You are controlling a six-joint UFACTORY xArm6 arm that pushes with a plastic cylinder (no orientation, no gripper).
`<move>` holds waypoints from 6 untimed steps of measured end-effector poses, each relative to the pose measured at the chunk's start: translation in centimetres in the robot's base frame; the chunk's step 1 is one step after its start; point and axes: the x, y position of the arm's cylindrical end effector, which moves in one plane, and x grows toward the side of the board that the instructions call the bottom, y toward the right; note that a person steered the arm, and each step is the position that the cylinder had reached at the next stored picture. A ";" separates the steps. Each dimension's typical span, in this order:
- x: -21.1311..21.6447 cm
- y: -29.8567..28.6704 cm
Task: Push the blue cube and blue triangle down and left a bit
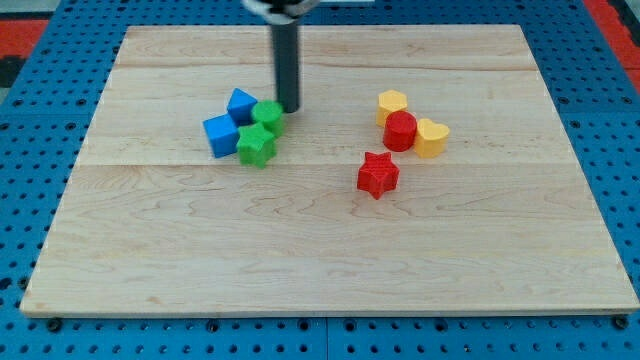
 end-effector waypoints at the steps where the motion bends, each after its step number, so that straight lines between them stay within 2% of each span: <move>1: 1.2 -4.2; 2: -3.8 -0.4; 3: -3.3 -5.9; 4: 1.3 -7.0; 5: 3.5 -6.8; 6: 3.0 -3.5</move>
